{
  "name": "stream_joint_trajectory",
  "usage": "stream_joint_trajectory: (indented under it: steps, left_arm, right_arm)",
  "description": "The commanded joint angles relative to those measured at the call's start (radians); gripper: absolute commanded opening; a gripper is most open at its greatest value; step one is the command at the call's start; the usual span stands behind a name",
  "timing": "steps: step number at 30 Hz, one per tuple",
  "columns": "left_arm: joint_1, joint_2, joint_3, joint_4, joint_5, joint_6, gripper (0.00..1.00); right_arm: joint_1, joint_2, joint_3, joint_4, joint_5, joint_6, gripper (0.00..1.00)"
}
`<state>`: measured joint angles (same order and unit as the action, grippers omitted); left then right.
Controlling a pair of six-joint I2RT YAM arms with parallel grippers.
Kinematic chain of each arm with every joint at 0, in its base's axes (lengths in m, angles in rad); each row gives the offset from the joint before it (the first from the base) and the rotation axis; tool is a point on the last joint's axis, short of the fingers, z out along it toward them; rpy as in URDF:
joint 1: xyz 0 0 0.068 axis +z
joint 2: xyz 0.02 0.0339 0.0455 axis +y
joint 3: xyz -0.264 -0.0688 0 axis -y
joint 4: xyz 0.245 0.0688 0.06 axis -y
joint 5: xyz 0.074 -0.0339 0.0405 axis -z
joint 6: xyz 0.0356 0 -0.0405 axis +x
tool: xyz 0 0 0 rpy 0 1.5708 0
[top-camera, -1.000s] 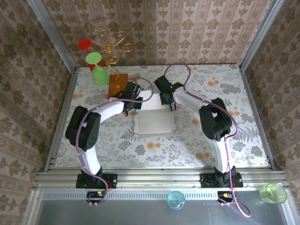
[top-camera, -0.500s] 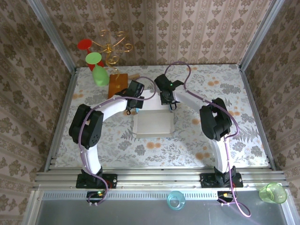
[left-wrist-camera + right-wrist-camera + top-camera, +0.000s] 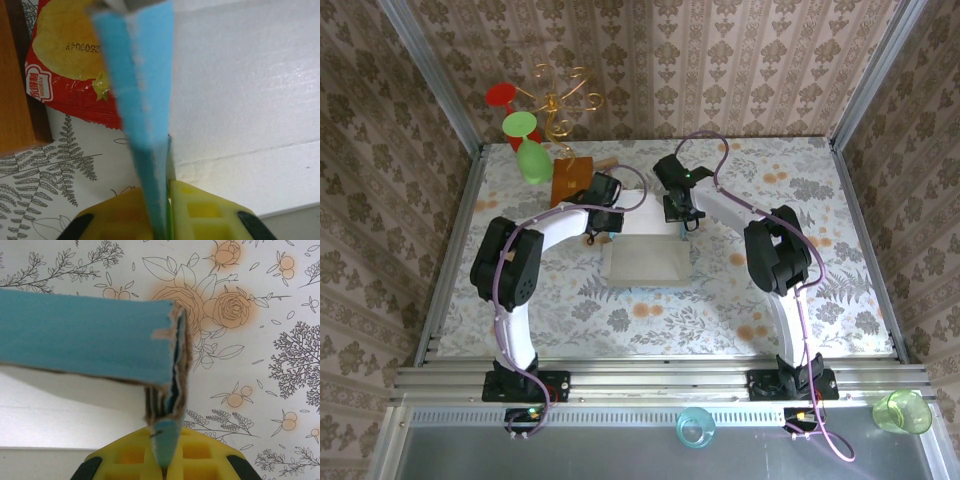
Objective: Fold the paper box
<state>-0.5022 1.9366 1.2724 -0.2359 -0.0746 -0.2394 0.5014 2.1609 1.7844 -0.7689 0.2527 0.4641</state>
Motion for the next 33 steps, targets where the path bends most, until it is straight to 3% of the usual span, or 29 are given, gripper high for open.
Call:
stream_joint_trajectory:
  steps: [1,6,14,18,23,31,33]
  left_arm:
    - [0.007,0.025,0.0,-0.079,0.004,0.015,0.0]
    - [-0.002,0.027,0.028,-0.13,-0.059,0.019,0.0]
    - [-0.046,0.082,0.105,-0.279,-0.249,-0.039,0.0]
    - [-0.053,0.079,0.098,-0.268,-0.227,-0.064,0.0]
    - [-0.038,0.007,0.081,-0.205,-0.103,-0.069,0.39]
    - [0.018,-0.06,0.079,-0.162,0.068,-0.054,0.56]
    - [0.025,-0.059,0.076,-0.147,0.112,-0.034,0.57]
  right_arm:
    - [-0.003,0.022,0.033,-0.04,-0.014,-0.017,0.0]
    - [-0.003,0.027,0.045,-0.05,-0.019,-0.019,0.0]
    - [-0.001,0.04,0.066,-0.081,-0.024,0.013,0.0]
    - [-0.001,0.043,0.064,-0.081,-0.033,0.012,0.0]
    - [-0.004,0.049,0.065,-0.083,-0.042,-0.001,0.0]
    - [-0.008,0.066,0.088,-0.097,-0.055,-0.006,0.0]
    - [-0.009,0.075,0.102,-0.107,-0.059,-0.006,0.0]
